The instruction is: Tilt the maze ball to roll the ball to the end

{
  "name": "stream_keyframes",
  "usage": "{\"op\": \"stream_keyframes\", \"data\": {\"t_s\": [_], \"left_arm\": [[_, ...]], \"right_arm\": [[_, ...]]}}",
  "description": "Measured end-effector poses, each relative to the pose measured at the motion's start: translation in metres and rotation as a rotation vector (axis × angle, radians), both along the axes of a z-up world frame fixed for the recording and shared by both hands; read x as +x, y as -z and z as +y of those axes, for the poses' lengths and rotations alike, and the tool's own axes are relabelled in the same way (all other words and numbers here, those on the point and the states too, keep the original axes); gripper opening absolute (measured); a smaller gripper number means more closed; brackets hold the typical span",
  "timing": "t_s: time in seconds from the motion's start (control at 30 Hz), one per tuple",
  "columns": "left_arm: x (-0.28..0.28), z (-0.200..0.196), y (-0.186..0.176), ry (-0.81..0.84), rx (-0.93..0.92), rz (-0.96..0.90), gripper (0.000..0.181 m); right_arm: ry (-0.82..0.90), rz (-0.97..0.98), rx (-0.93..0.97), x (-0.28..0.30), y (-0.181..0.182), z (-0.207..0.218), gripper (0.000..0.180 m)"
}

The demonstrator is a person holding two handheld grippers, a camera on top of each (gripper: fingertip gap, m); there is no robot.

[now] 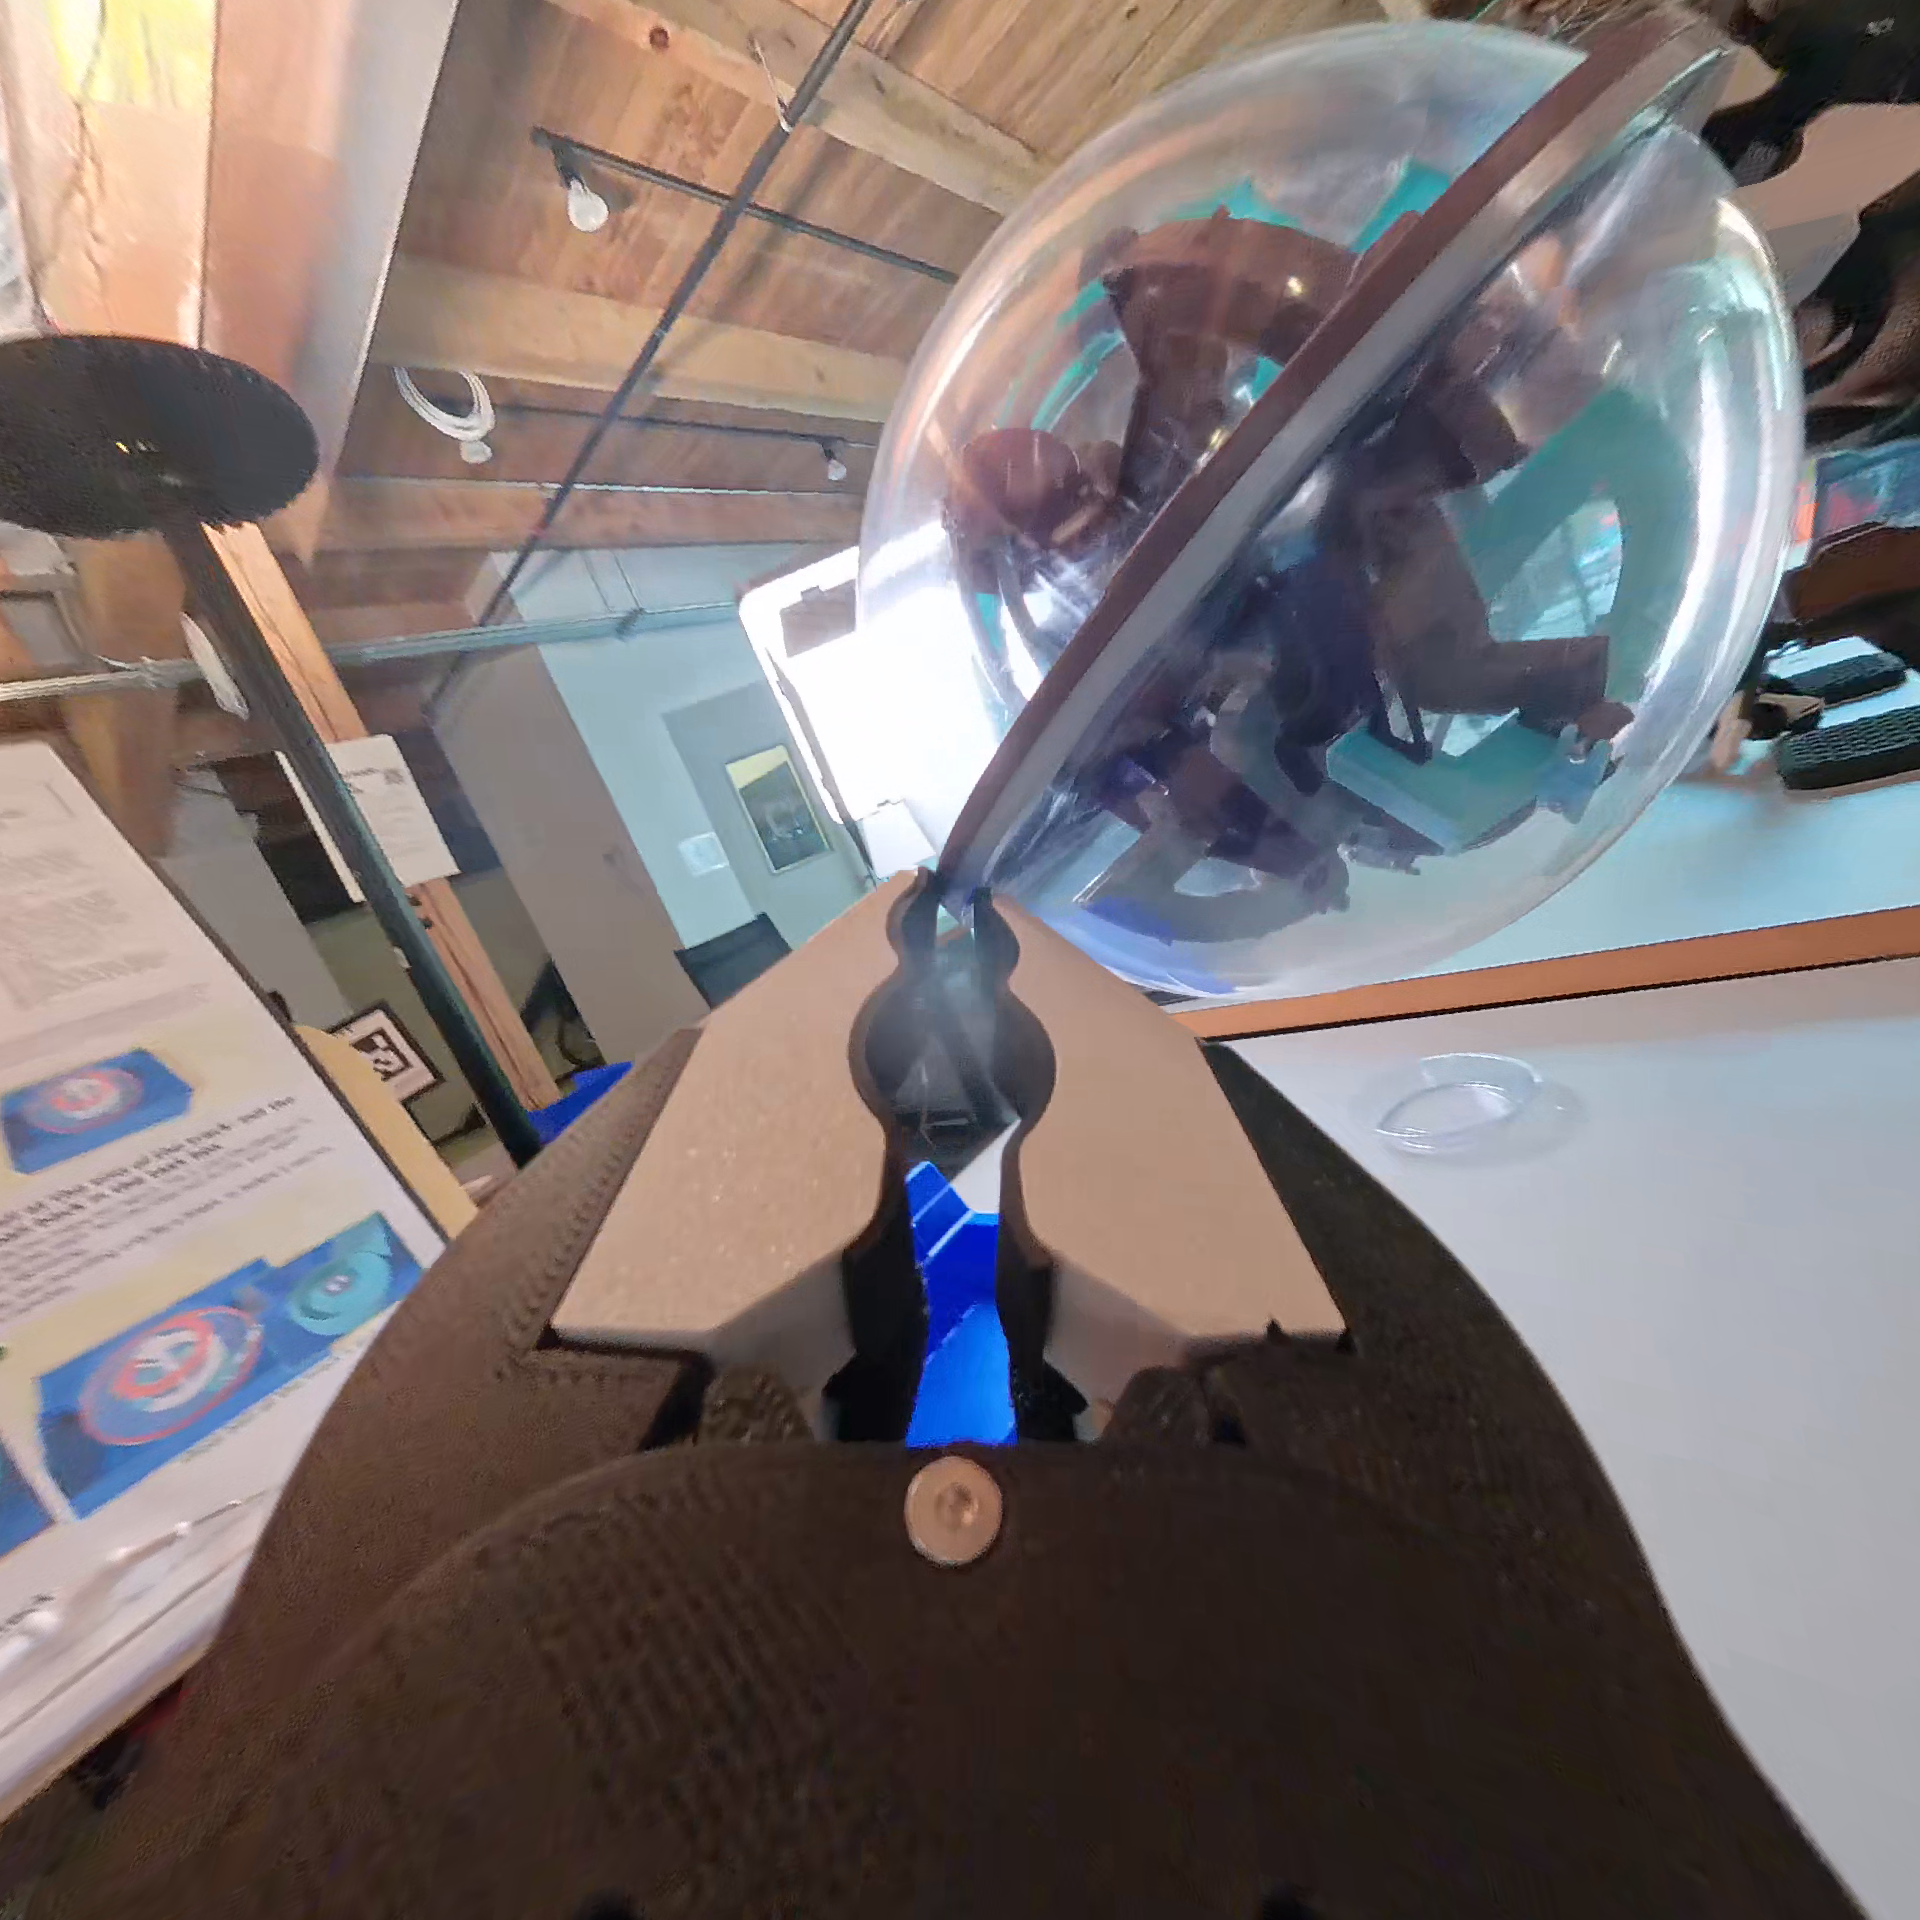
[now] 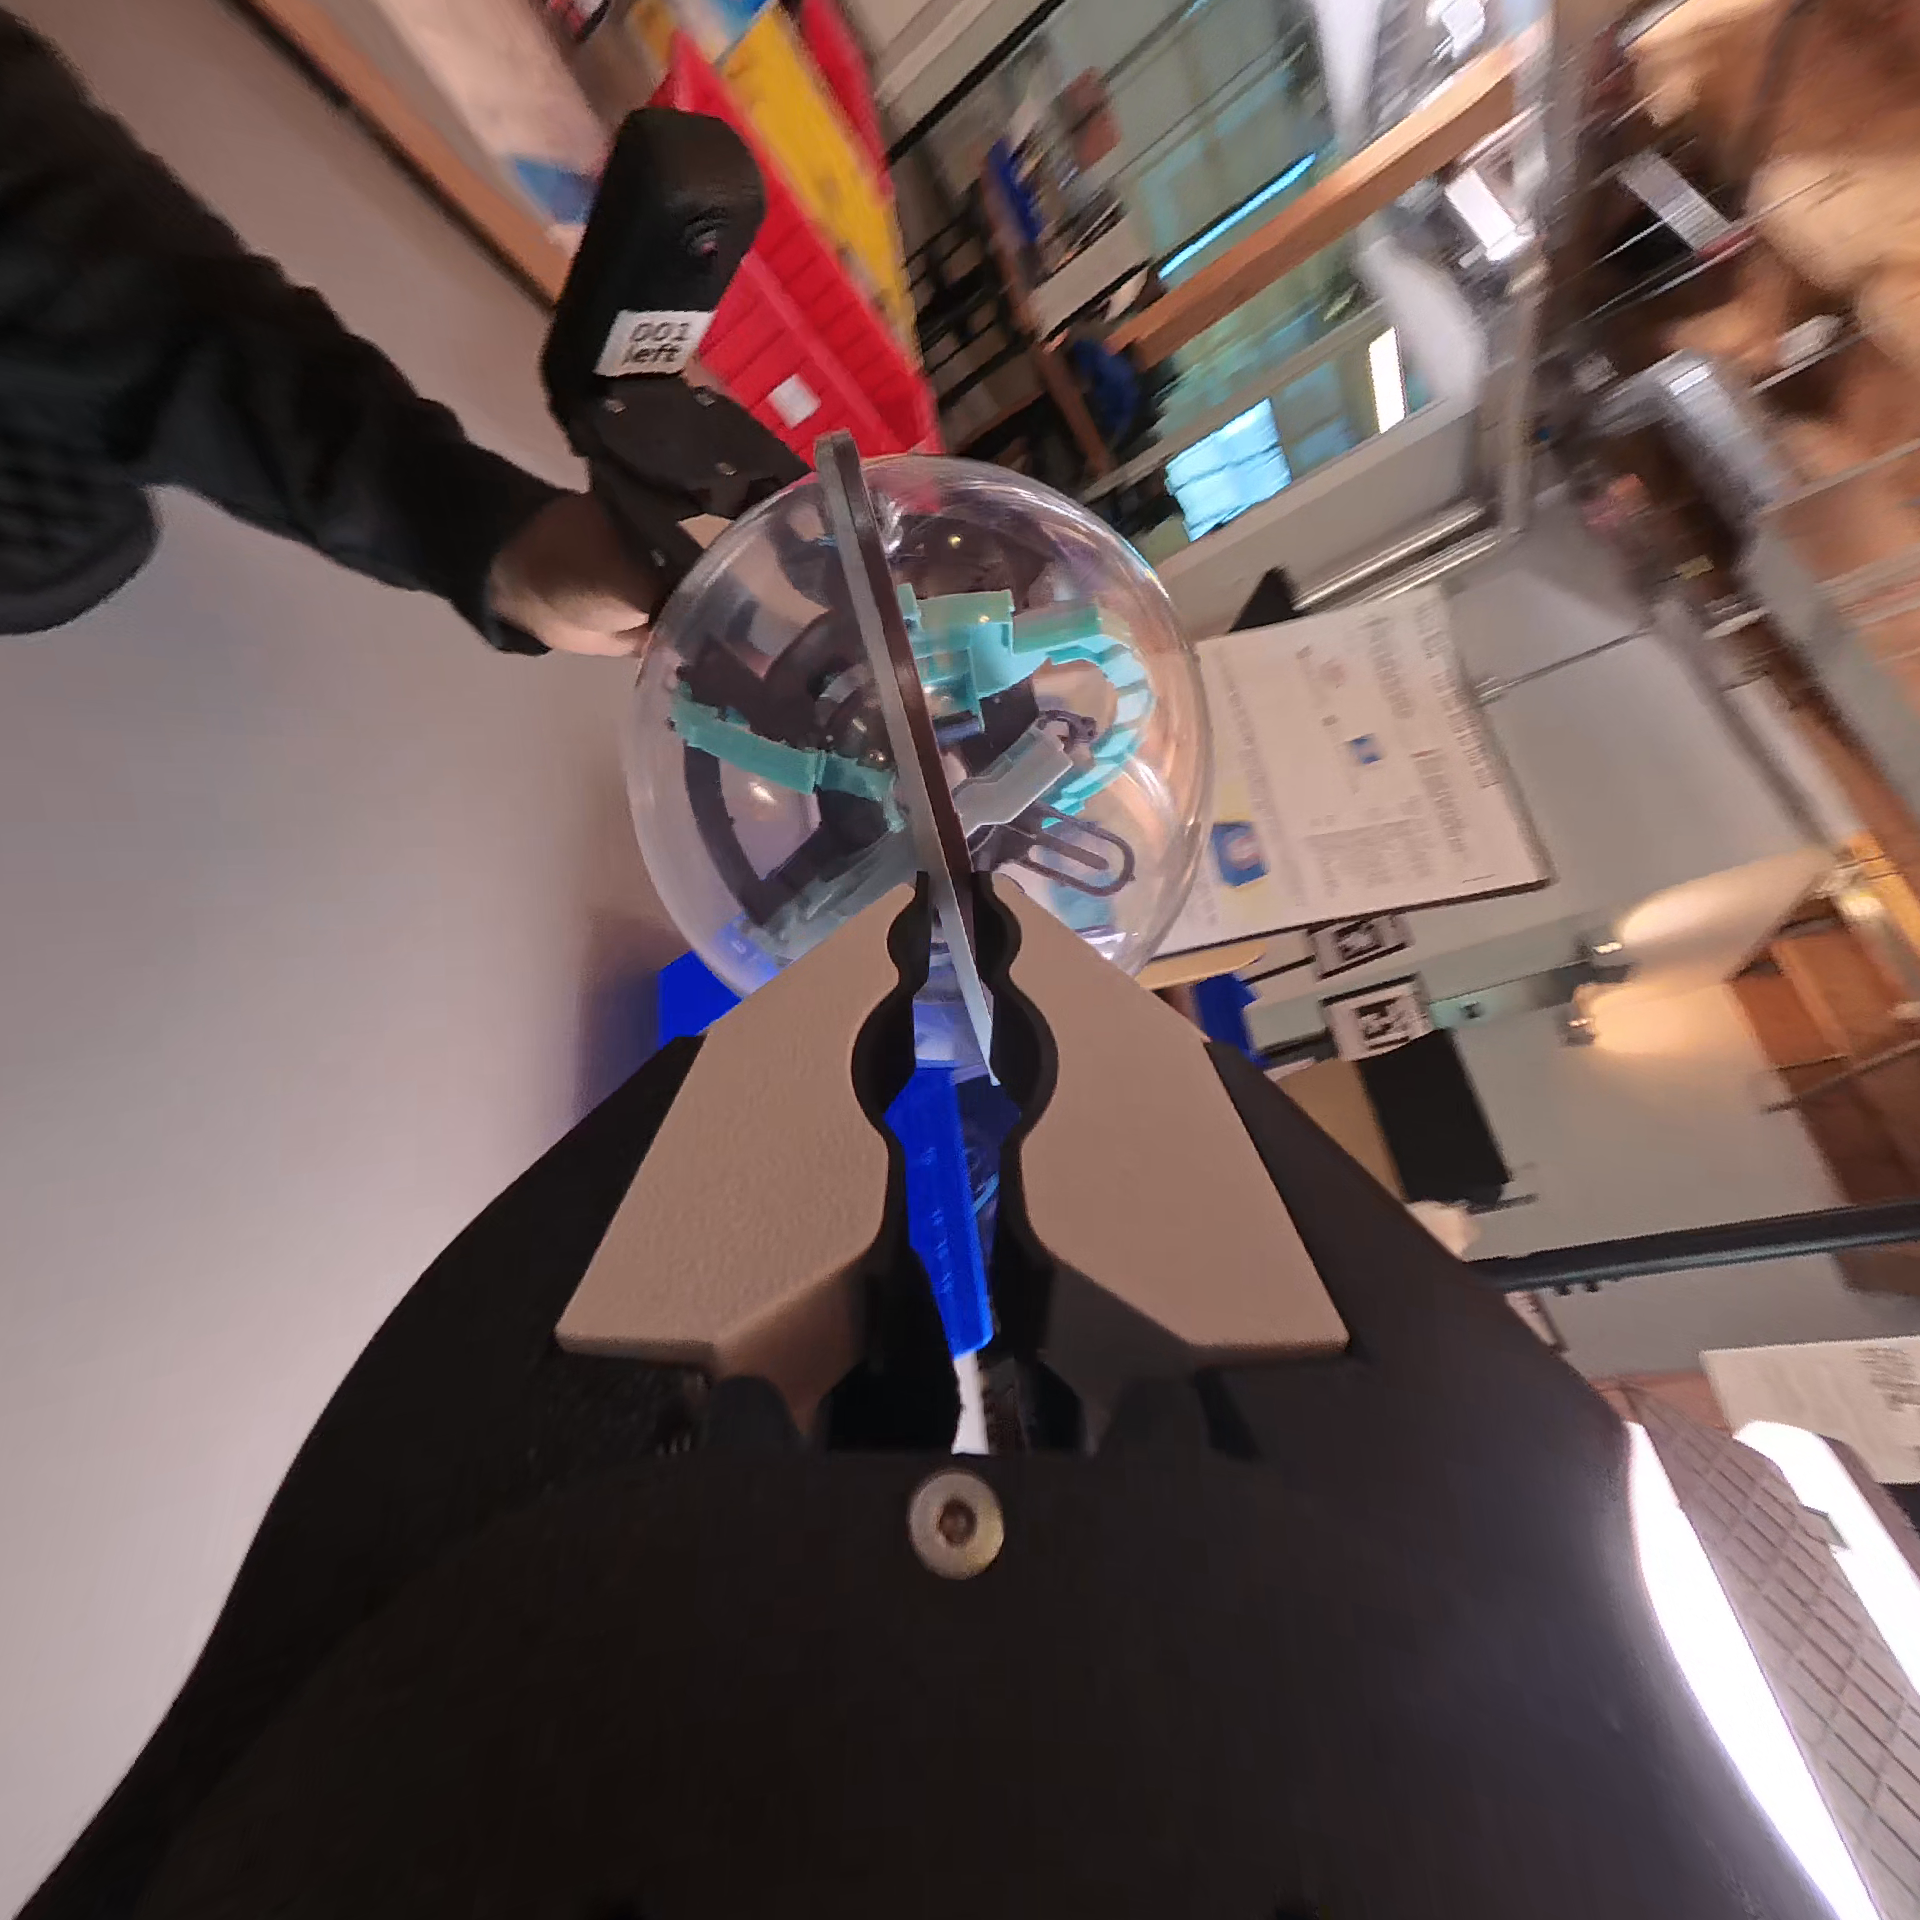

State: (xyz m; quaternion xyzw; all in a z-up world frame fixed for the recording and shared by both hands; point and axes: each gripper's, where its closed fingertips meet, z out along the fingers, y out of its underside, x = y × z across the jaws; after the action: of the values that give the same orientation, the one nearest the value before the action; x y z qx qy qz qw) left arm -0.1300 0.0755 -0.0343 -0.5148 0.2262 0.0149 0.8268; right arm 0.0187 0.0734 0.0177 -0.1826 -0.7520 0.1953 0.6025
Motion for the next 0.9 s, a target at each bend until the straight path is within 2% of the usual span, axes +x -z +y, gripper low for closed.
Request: {"op": "stream_keyframes", "data": {"t_s": [0.27, 0.57, 0.9], "left_arm": [[-0.011, -0.020, -0.039, -0.067, 0.098, 0.089, 0.001], [-0.005, -0.037, -0.075, -0.070, 0.172, 0.186, 0.000], [0.033, -0.083, -0.140, 0.073, 0.395, 0.248, 0.003]], "right_arm": [[-0.029, 0.191, -0.018, -0.004, 0.001, 0.004, 0.006], [-0.085, 0.385, -0.021, 0.000, -0.002, 0.000, 0.006], [-0.155, 0.585, 0.044, 0.022, -0.031, -0.023, 0.005]]}}
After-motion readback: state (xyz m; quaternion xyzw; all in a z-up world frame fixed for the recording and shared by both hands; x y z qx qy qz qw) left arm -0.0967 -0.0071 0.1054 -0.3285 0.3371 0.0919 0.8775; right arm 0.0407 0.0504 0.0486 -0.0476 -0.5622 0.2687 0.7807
